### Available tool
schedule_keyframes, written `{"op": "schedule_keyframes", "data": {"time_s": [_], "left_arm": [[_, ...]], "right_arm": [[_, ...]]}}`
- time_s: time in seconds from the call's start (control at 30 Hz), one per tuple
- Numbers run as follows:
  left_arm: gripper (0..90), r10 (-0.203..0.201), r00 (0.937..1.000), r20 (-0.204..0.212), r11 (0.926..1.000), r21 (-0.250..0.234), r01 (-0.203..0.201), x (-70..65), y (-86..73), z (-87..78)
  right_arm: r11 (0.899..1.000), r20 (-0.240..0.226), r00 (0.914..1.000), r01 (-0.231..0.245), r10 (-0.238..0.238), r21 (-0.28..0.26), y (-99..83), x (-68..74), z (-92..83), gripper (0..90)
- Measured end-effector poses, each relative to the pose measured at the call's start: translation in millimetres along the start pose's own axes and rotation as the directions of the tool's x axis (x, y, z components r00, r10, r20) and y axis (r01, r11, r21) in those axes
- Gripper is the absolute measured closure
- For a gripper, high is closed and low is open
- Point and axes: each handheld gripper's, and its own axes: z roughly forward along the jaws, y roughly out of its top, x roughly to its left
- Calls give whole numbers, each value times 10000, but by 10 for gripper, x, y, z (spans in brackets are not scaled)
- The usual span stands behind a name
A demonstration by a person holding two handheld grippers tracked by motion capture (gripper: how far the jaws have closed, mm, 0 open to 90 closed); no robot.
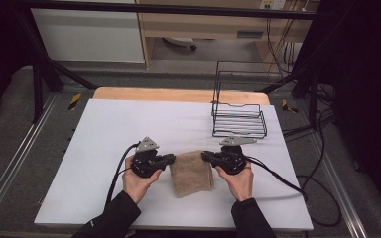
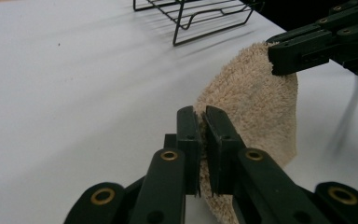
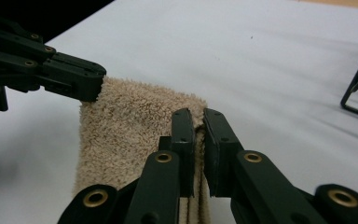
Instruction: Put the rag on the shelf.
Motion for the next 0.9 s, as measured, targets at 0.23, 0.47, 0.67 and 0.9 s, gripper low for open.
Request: {"op": "schedule_keyframes", "data": {"time_s": [0.23,0.47,0.67,0.9], "left_arm": [[843,296,9995,86,9992,-285,-293,-71,99,-27],[844,576,9983,14,9969,-534,-575,-133,202,-7],[844,708,9975,79,9938,-869,-698,-178,285,0],[844,877,9961,51,9882,-1269,-863,-216,393,8]], "right_arm": [[9983,89,9997,224,-220,-529,42,19,-164,837],[9948,379,9984,451,-418,-908,92,27,-291,837],[9903,590,9971,559,-487,-1271,130,14,-410,837],[9838,792,9953,677,-551,-1661,167,7,-499,837]]}}
